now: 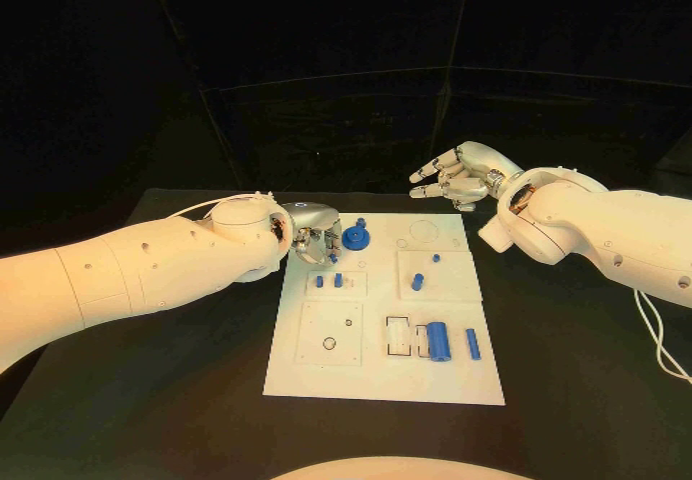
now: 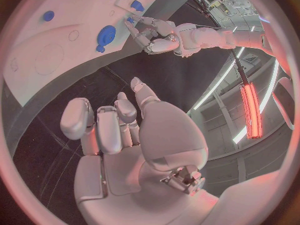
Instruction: Assemble the parts on the task board
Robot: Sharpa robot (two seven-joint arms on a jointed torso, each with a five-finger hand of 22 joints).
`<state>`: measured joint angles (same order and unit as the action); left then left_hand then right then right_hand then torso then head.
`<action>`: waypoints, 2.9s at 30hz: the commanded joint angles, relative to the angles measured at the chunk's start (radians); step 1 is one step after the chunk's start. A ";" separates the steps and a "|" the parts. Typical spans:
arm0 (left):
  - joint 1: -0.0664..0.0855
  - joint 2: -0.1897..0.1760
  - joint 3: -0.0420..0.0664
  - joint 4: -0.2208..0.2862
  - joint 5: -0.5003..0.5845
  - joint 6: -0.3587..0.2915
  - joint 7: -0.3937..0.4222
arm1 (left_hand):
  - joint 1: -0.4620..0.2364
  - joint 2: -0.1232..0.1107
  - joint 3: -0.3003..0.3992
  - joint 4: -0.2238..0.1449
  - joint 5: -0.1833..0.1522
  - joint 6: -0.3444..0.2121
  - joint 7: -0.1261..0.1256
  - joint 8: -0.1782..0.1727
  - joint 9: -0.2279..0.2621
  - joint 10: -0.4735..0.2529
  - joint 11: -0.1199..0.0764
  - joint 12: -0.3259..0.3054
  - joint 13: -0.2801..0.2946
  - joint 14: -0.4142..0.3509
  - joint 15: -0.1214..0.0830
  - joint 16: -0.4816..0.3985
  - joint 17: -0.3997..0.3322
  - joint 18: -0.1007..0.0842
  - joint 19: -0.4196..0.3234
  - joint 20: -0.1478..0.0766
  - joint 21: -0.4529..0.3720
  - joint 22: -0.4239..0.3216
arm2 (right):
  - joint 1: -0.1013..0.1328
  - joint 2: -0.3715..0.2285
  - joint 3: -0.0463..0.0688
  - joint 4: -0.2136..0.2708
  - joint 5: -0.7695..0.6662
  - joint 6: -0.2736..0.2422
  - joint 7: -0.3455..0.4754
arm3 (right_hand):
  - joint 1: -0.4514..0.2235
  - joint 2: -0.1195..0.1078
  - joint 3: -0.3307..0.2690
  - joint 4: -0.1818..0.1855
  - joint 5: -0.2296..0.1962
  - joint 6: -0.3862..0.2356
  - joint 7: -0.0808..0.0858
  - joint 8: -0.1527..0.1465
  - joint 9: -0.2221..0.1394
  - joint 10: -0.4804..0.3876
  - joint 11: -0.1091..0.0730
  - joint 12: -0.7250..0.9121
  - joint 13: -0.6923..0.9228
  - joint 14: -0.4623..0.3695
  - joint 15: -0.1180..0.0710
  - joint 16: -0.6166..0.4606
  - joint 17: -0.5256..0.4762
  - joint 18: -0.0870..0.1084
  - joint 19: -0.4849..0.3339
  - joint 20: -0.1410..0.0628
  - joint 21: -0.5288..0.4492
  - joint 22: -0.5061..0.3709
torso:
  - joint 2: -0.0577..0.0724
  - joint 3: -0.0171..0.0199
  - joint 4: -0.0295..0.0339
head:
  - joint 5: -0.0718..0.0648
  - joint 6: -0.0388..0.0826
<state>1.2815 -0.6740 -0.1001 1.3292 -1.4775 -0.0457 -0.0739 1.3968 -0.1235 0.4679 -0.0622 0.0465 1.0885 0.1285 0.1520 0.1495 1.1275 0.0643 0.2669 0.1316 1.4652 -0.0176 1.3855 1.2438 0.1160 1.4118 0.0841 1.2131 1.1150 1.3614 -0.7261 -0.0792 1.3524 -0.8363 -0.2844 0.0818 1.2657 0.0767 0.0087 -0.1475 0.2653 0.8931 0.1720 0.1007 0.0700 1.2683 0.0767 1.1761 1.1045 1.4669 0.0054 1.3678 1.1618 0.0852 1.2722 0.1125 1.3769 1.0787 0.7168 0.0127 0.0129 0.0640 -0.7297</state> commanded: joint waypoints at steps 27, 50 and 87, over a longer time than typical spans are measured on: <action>-0.001 0.014 -0.001 -0.011 0.018 0.022 -0.010 | -0.033 -0.015 -0.009 -0.002 0.000 -0.015 0.010 -0.024 -0.012 -0.019 0.012 -0.033 -0.019 0.030 0.009 -0.008 -0.010 -0.017 -0.008 0.004 -0.012 -0.006 | 0.002 0.002 0.001 -0.001 -0.001 0.006 0.006 | 0.005 0.002 -0.001 -0.005 0.006 -0.001 -0.004 0.007 0.001 -0.002 -0.001 -0.005 -0.001 0.024 -0.007 -0.005 -0.001 0.016 -0.006 -0.003 -0.007 -0.001 | 0.000 -0.0001 0.0006 | -0.003 -0.004; -0.002 -0.017 0.000 0.001 0.023 -0.035 -0.006 | -0.041 -0.040 -0.030 -0.014 0.000 -0.097 0.032 -0.077 -0.042 -0.110 0.039 -0.082 -0.049 0.024 0.030 -0.014 -0.027 -0.006 -0.032 0.023 -0.059 -0.058 | 0.002 -0.014 0.000 -0.011 -0.075 0.030 -0.016 | 0.014 0.005 0.043 -0.064 -0.017 0.050 -0.019 0.033 0.004 -0.204 -0.016 -0.487 -0.500 0.009 -0.021 -0.082 -0.102 0.027 -0.032 -0.018 -0.051 -0.066 | -0.001 -0.0010 0.0009 | -0.008 -0.002; -0.008 -0.223 -0.003 0.175 1.358 -0.192 0.552 | -0.073 0.022 -0.070 0.003 0.001 -0.026 0.042 -0.037 -0.056 -0.040 0.042 -0.042 -0.067 -0.327 0.043 -0.609 -0.716 0.066 -0.335 0.041 -0.629 -0.571 | -0.129 -0.116 -0.002 0.103 -0.785 0.022 -0.135 | 0.008 -0.072 0.215 -0.139 -0.051 0.110 -0.012 -0.025 -0.004 -0.230 0.019 -0.917 -0.971 -0.003 0.004 -0.159 -0.199 0.033 -0.049 0.004 -0.085 -0.108 | -0.002 0.0000 -0.0033 | -0.056 0.026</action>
<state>1.2727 -0.8967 -0.1035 1.5011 -0.2159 -0.2595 0.4225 1.3262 -0.1098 0.4025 -0.0581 0.0465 1.0562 0.1715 0.1128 0.0936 1.0776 0.1072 0.2283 0.0662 1.1451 0.0234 0.7800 0.5298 0.1707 1.0833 0.1232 0.5879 0.5463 1.2308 -0.8444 -0.0813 1.4564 -1.5809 -0.2726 -0.0385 1.2764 0.0131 0.2171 -0.2891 0.2204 1.0108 0.1612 0.0798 0.0661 1.0397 0.0878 0.2619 0.1361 1.4632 0.0019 1.2129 0.9615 0.1011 1.2226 0.1127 1.2970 0.9707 0.7134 0.0134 0.0089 0.0063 -0.7026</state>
